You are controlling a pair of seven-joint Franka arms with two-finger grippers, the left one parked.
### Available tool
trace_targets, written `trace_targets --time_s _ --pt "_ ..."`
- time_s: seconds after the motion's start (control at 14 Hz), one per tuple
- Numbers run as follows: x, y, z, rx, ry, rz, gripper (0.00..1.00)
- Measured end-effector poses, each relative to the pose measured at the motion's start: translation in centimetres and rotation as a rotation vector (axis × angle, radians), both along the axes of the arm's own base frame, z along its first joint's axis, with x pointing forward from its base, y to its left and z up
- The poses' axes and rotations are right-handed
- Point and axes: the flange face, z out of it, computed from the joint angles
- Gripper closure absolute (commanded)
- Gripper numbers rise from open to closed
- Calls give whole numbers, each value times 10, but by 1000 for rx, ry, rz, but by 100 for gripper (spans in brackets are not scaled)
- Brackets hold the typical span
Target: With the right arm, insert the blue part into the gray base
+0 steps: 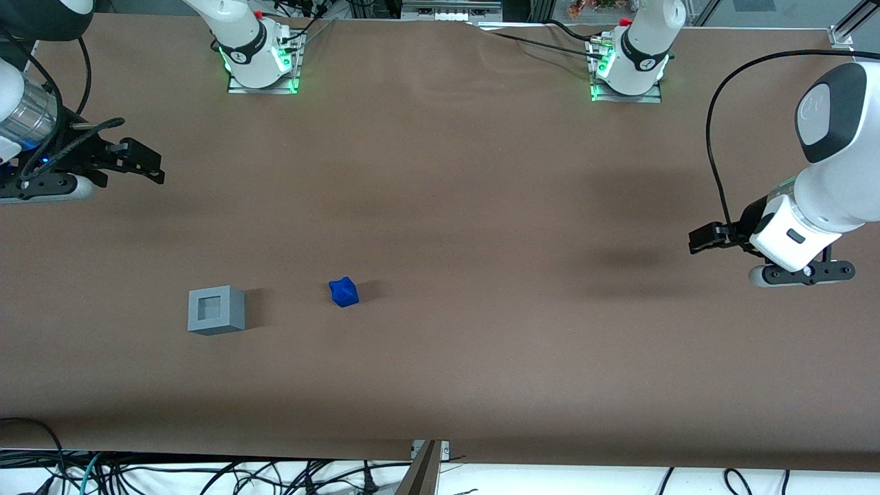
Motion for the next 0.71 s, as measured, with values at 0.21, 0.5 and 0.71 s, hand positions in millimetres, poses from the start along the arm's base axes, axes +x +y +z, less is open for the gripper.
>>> trace_targets --time_s 0.21,0.5,0.71 --pt "-1 1 -1 -2 9 2 1" --pt "-1 -1 0 -4 12 3 1" --pt "-1 -3 0 -4 10 9 1"
